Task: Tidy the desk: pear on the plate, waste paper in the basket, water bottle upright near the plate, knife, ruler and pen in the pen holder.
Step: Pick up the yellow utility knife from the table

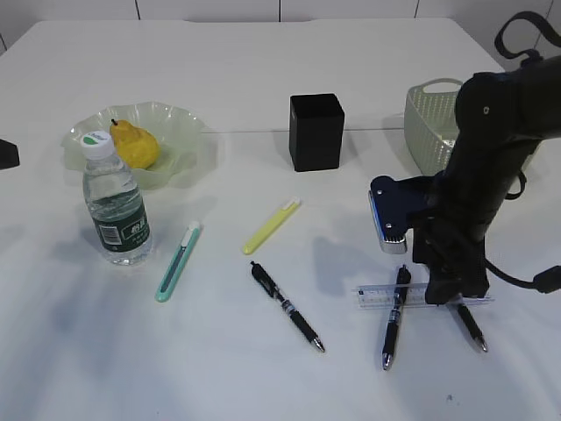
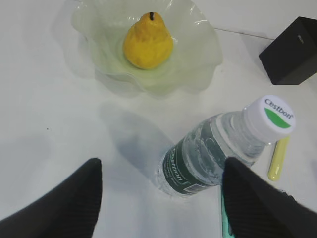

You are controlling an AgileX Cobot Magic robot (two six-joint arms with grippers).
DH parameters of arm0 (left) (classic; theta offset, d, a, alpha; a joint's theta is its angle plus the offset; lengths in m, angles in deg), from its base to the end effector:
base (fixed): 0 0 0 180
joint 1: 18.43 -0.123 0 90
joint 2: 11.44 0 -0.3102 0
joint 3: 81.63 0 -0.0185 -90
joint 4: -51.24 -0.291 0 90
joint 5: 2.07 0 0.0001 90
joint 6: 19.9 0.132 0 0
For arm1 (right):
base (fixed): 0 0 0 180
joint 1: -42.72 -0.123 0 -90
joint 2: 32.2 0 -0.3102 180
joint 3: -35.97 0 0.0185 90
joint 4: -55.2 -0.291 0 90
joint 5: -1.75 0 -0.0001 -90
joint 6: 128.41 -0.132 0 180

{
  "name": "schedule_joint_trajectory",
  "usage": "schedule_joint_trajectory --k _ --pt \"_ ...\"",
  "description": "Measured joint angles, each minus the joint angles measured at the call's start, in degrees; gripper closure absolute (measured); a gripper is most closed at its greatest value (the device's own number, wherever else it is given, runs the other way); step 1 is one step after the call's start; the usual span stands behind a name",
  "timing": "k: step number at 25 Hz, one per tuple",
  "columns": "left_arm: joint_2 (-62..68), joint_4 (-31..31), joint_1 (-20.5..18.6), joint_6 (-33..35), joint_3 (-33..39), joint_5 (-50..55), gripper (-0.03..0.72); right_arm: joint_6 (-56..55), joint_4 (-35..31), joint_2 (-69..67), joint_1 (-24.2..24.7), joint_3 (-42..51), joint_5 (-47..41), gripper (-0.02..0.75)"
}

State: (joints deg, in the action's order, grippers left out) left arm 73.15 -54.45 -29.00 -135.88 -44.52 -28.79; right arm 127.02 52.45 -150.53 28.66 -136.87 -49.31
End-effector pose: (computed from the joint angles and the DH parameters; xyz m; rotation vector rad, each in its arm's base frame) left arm 0.3250 0.0026 0.2190 -0.1323 2.2190 -0.4844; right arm 0.3895 0.1026 0.1105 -2.1295 2.2118 0.0033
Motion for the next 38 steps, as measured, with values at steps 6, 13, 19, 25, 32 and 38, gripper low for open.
schedule_joint_trajectory --k 6,13,19,25,32,38 --pt "0.0 0.0 0.0 0.1 0.0 0.0 0.151 -1.7 0.1 0.0 0.1 0.6 0.1 0.277" --pt "0.0 0.0 0.0 0.1 0.0 0.0 0.151 -2.0 0.4 0.0 0.1 2.8 2.1 0.278" --pt "0.0 0.0 0.0 0.1 0.0 0.0 0.151 -2.0 0.4 0.0 0.1 2.8 4.1 0.278" --pt "0.0 0.0 0.0 0.1 0.0 0.0 0.151 -1.8 0.6 0.0 0.1 2.8 5.1 0.278" --pt "0.0 0.0 0.0 0.1 0.0 0.0 0.151 -1.5 0.6 0.0 0.1 2.8 5.1 0.279" --pt "0.0 0.0 0.0 0.1 0.0 0.0 0.151 -1.3 0.6 0.0 0.1 2.8 4.8 0.279"
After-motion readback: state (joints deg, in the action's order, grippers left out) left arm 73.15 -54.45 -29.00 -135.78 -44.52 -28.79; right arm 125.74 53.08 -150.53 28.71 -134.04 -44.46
